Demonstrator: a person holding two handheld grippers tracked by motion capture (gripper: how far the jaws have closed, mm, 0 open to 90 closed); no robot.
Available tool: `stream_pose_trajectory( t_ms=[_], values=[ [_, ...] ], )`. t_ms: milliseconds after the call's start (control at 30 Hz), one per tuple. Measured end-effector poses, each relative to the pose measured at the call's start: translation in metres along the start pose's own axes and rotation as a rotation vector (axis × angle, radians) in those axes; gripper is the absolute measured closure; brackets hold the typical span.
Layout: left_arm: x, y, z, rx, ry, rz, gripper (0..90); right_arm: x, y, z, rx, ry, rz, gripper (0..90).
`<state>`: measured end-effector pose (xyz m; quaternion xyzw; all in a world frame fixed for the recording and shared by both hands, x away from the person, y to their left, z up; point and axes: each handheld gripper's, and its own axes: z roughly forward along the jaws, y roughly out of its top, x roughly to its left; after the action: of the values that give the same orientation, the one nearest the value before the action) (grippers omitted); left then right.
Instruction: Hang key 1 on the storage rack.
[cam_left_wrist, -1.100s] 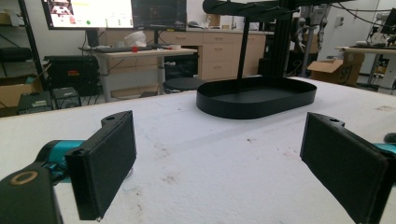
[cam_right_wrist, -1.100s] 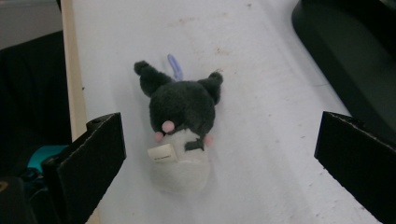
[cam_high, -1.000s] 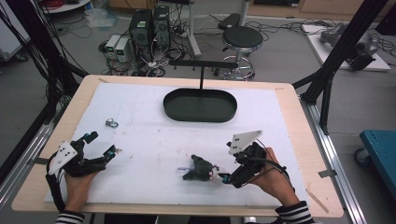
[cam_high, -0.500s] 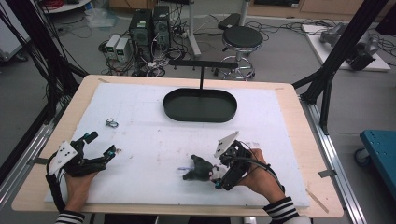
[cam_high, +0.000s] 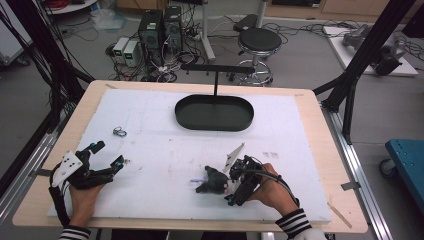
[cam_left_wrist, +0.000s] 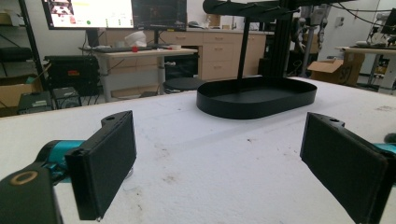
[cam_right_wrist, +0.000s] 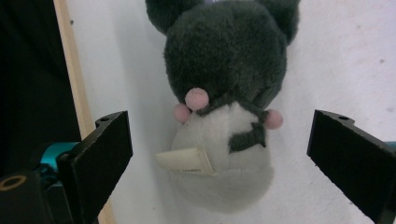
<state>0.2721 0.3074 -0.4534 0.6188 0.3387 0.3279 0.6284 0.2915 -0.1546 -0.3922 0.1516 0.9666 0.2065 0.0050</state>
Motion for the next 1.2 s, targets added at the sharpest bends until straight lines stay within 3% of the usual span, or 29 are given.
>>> stream_pose_trajectory(
  t_ms=[133, 167, 267, 533, 633, 667, 800, 1200],
  values=[
    [0.000, 0.000, 0.000, 0.000, 0.000, 0.000, 11.0, 0.000, 0.002, 0.004, 0.035, -0.008, -0.011, 12.1],
    [0.000, 0.000, 0.000, 0.001, -0.001, -0.001, 11.0, 0.000, 0.002, 0.005, 0.046, -0.009, -0.020, 22.6],
    [0.000, 0.000, 0.000, 0.000, -0.001, -0.001, 11.0, 0.000, 0.002, 0.008, 0.056, 0.005, -0.018, 22.4],
    [0.000, 0.000, 0.000, -0.001, 0.000, -0.001, 11.0, -0.002, 0.002, 0.011, 0.076, -0.014, -0.007, 25.2],
    [0.000, 0.000, 0.000, -0.001, 0.000, -0.001, 11.0, -0.001, 0.002, 0.012, 0.085, -0.010, -0.008, 30.9],
    [0.000, 0.000, 0.000, 0.000, -0.001, -0.002, 11.0, -0.001, 0.003, 0.012, 0.088, -0.016, -0.008, 37.4],
    [0.000, 0.000, 0.000, -0.001, 0.000, 0.000, 11.0, -0.001, 0.003, 0.011, 0.094, -0.013, -0.011, 47.9],
    [0.000, 0.000, 0.000, 0.000, -0.001, -0.001, 11.0, 0.000, 0.003, 0.008, 0.061, -0.018, -0.008, 52.3]
  ],
)
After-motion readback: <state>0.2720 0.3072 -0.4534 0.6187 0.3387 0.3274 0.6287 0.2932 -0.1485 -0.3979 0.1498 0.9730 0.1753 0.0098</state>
